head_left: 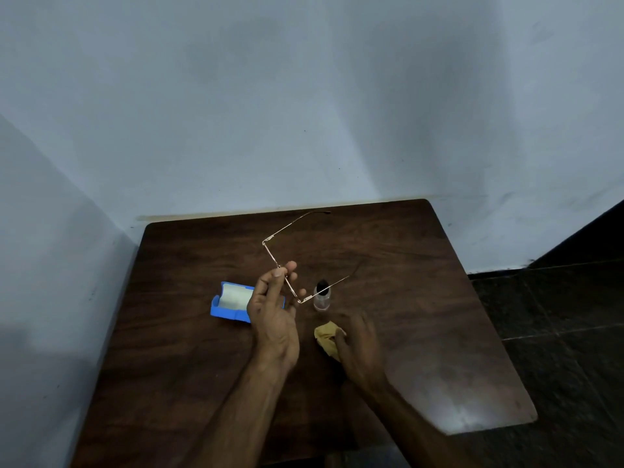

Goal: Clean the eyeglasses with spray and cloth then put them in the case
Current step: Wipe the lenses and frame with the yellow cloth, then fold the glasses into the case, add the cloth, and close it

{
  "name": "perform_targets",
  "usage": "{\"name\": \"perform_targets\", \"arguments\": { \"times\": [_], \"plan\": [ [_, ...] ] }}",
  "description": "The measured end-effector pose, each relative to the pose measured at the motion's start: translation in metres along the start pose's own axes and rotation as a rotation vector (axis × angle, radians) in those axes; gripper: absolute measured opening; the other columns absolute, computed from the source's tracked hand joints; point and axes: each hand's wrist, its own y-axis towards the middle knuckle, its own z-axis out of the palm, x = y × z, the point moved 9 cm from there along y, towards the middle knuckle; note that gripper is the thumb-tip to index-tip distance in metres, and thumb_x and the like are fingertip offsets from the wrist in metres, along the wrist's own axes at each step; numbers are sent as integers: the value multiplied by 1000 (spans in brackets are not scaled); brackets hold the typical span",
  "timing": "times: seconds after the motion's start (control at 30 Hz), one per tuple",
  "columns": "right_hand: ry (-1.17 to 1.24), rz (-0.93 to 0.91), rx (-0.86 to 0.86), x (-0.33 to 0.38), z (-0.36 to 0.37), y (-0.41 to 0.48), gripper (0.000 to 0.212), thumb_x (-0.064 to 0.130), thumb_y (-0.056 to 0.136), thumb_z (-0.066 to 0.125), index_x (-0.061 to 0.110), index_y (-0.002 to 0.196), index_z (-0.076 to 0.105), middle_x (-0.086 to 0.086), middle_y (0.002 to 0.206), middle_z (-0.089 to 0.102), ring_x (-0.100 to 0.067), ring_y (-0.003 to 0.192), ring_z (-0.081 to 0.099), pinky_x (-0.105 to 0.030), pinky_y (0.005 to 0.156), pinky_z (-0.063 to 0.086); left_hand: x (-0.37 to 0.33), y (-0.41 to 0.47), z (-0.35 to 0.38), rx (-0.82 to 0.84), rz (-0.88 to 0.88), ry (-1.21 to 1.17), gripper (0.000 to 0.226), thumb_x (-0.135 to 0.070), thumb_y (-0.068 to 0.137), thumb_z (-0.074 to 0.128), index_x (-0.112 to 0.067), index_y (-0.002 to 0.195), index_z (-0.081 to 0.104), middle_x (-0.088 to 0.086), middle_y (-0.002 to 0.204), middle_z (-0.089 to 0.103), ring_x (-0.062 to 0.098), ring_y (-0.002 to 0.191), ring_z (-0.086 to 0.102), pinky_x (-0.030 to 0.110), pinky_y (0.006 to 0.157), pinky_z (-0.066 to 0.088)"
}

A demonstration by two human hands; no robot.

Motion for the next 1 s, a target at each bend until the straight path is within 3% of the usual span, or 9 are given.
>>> {"name": "perform_targets", "arguments": {
  "times": [0.1,0.17,0.3,0.4,0.53,0.63,0.77,0.9,1.0],
  "plan": [
    [375,-12,-109,41,-32,-10,15,28,104,59,31,116,68,10,112,71,-13,103,69,-45,88,59,3,-2,4,11,-41,-61,15,-8,104,58,-18,100,67,4,114,80,16,102,69,35,81,54],
    [625,-3,-113,77,-49,-12,15,25,107,58,28,114,70,1,104,75,-22,91,73,-48,78,61,5,-3,7,16,-60,-99,14,-9,105,57,-18,102,67,3,116,79,15,103,68,35,82,55],
    [755,-86,-159,135,-70,-10,17,30,106,59,22,116,70,-5,104,76,-28,94,74,-52,80,60,6,-6,18,55,-126,-164,10,-18,106,58,-22,107,67,-6,119,79,9,100,71,33,75,58],
    [828,-109,-233,152,-82,-6,10,23,104,64,20,112,69,-6,99,74,-27,88,72,-54,75,59,-2,-12,30,106,-145,-150,12,-24,107,57,-26,104,69,-12,118,80,5,95,76,30,67,61],
    [794,-173,-272,169,-100,0,11,22,105,64,20,115,68,-8,100,73,-35,87,71,-61,66,60,-23,-14,31,121,-12,-159,15,-20,100,64,-13,113,68,4,137,74,21,117,71,44,93,59],
    [746,-231,-327,185,-122,4,10,11,104,64,14,113,69,-7,100,73,-32,85,73,-57,62,62,-36,-18,27,88,81,-89,21,-19,94,70,-7,110,71,9,130,77,27,118,74,38,89,64],
    [548,-372,-400,207,-151,11,11,9,102,67,8,112,70,-4,102,74,-22,81,76,-46,64,65,-52,-20,19,107,221,94,27,-18,87,74,-5,111,76,11,114,81,33,115,75,47,91,65],
    [378,-489,-427,223,-174,20,13,10,100,71,6,112,70,1,100,73,-12,81,75,-37,68,65,-89,-22,4,105,407,169,33,-13,92,72,-7,125,69,2,111,81,25,104,75,34,75,67],
    [255,-519,-481,231,-187,22,14,13,98,71,5,109,72,2,99,74,6,85,69,-16,76,59,-130,-36,6,163,636,329,37,-9,93,75,-9,129,68,-1,117,78,17,104,75,35,74,67]
  ]
}}
